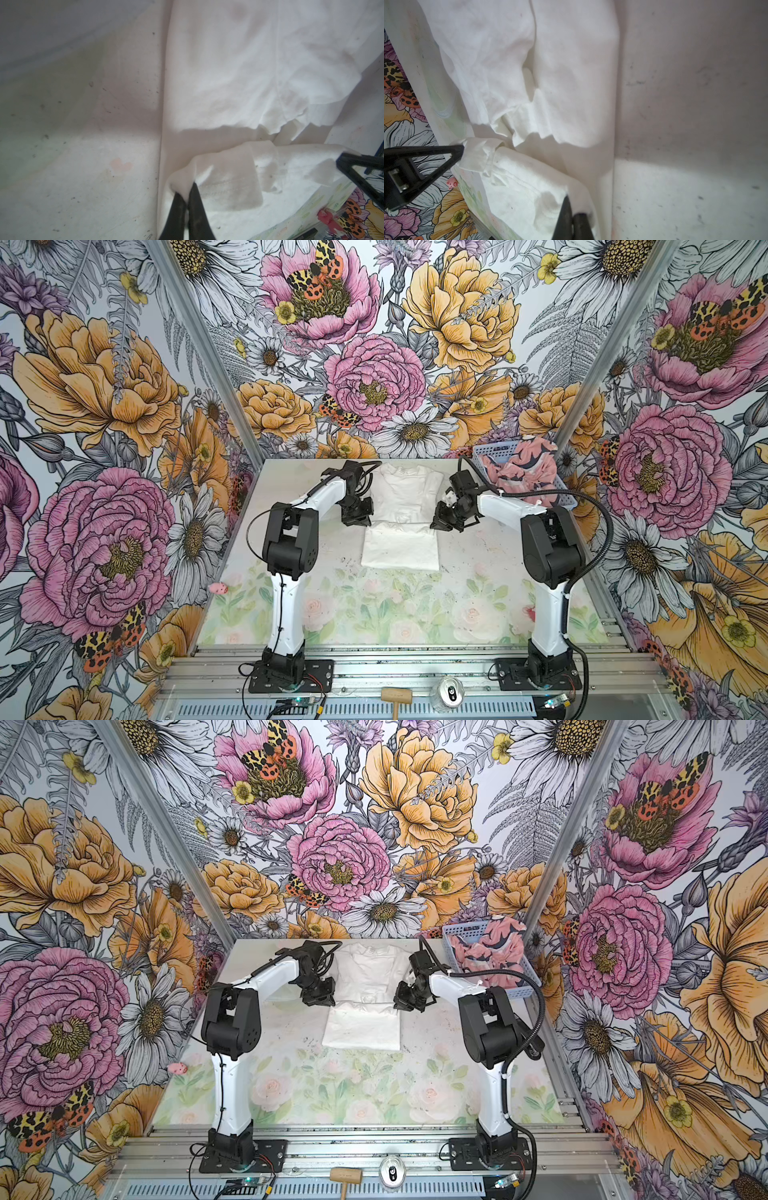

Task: Fold and stack the mixed laundry pile
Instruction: 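Lift the near hem with both grippers and fold it away from the robot, then release the folded hem and lower both grippers to the new near edge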

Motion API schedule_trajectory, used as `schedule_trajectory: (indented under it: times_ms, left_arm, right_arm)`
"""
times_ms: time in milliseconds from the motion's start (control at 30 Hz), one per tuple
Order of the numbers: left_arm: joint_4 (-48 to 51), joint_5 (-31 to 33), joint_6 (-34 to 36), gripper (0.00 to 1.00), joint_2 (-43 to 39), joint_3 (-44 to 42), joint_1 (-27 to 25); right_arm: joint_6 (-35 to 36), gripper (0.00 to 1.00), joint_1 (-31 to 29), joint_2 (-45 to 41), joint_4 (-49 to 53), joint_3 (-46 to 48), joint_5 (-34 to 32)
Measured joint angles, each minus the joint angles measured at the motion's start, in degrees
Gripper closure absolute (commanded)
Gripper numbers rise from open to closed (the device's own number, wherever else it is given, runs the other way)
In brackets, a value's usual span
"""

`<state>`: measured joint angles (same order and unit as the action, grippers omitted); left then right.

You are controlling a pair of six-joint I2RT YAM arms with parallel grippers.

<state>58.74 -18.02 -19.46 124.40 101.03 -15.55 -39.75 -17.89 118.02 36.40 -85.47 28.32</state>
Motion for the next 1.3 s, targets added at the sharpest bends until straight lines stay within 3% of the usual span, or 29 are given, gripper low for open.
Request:
schedule_trajectory:
  times_ms: [100, 233, 433, 667, 933, 1300]
  left_arm:
    - [-0.11, 0.37, 0.11, 0.70, 0.00, 0.39, 0.15]
    - [-0.04, 2.14, -0.20, 0.57, -0.20, 0.39, 0.70]
    - [-0.22, 4.15, -1.14, 0.54, -6.19, -2.86, 1.09]
    - [-0.44, 4.15, -1.18, 0.55, -13.05, -10.84, -2.23]
    - [-1.64, 3.13, -1.14, 0.55, -6.95, -10.69, -6.21]
    - [-1.99, 2.97, 0.37, 0.55, 0.52, -1.07, -3.76]
  right_arm:
    - [0.09, 0.73, 0.15, 0.11, 0.02, -0.22, -0.07]
    - [1.03, 0.61, 0.35, -0.20, 0.04, -0.35, -1.31]
    - [0.79, 0.60, -0.22, -7.78, -0.15, 5.09, -3.10]
    - [-3.37, 0.60, -7.52, -14.03, -4.02, 11.58, -2.45]
    - [-5.42, 0.60, -8.94, -8.26, -8.26, 12.02, -1.75]
    - [-5.51, 0.59, -6.71, -2.45, -9.05, 5.35, -3.52]
